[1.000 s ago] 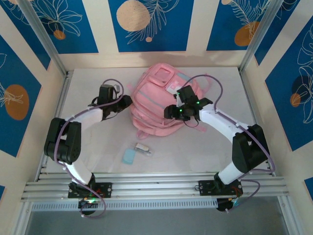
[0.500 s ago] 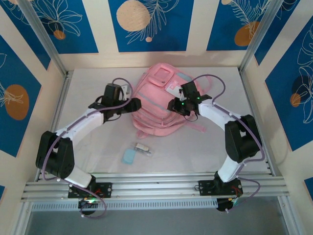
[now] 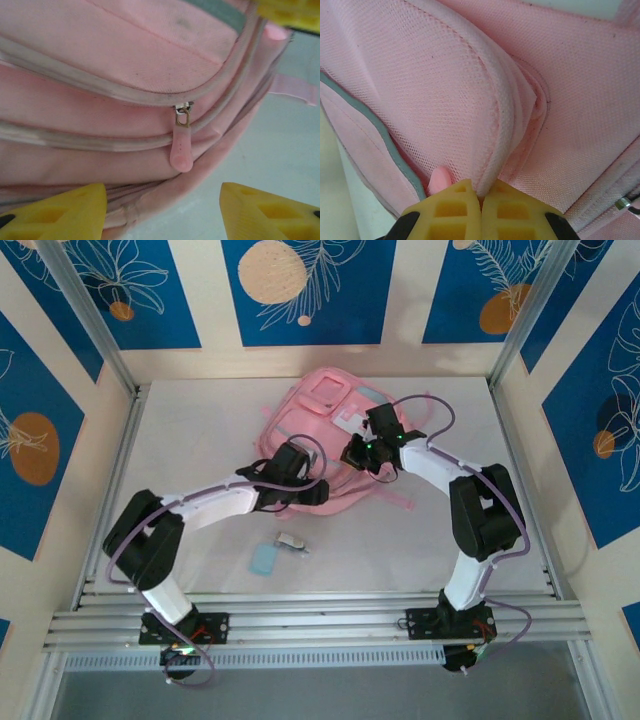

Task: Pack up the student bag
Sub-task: Unzip the student bag at the top-center of the table.

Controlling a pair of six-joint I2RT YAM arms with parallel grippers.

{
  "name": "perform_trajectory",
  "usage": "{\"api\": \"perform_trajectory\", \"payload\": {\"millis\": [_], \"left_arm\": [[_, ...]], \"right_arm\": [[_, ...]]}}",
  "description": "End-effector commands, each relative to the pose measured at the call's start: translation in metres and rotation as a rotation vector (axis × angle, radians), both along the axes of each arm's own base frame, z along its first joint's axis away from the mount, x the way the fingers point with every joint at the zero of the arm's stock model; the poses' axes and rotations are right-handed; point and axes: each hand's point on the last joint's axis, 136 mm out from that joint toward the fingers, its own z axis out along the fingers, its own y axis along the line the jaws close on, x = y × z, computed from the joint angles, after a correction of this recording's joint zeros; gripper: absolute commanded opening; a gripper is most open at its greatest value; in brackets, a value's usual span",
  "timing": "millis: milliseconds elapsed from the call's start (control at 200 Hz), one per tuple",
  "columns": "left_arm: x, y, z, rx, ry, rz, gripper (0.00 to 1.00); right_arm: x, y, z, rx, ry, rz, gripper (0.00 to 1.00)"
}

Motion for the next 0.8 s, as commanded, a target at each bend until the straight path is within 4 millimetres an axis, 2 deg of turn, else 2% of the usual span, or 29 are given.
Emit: {"api": "perform_trajectory", "payload": {"millis": [0, 140, 185, 340, 450, 490, 620, 705, 795], "left_arm": [[0.009, -0.006, -0.002, 0.055, -0.016, 0.016, 0.58], [0.015, -0.008, -0.016, 0.111, -0.014, 0.023, 0.55], [0.019, -0.007, -0.019, 0.131, -0.021, 0.031, 0.51], [0.026, -0.011, -0.023, 0.150, -0.032, 0.019, 0.16], [0.028, -0.010, -0.022, 0.168, -0.037, 0.015, 0.07], [0.028, -0.009, -0.020, 0.168, -0.036, 0.013, 0.00], [0.026, 0.002, -0.009, 0.122, -0.014, 0.003, 0.00], [0.027, 0.019, -0.001, 0.078, 0.018, -0.007, 0.00], [0.027, 0.045, 0.002, 0.091, 0.050, -0.010, 0.00]], "right_arm": [[0.002, 0.026, 0.035, 0.101, -0.075, 0.050, 0.00], [0.000, 0.032, 0.036, 0.116, -0.083, 0.059, 0.00], [0.000, 0.034, 0.037, 0.118, -0.085, 0.062, 0.00], [-0.004, 0.035, 0.037, 0.121, -0.086, 0.067, 0.00], [-0.005, 0.029, 0.036, 0.110, -0.090, 0.061, 0.00], [-0.005, 0.025, 0.034, 0.103, -0.087, 0.055, 0.00], [-0.003, 0.009, 0.028, 0.073, -0.085, 0.038, 0.00], [-0.001, -0.002, 0.025, 0.040, -0.090, 0.041, 0.00], [0.001, -0.013, 0.021, 0.000, -0.090, 0.045, 0.00]]}}
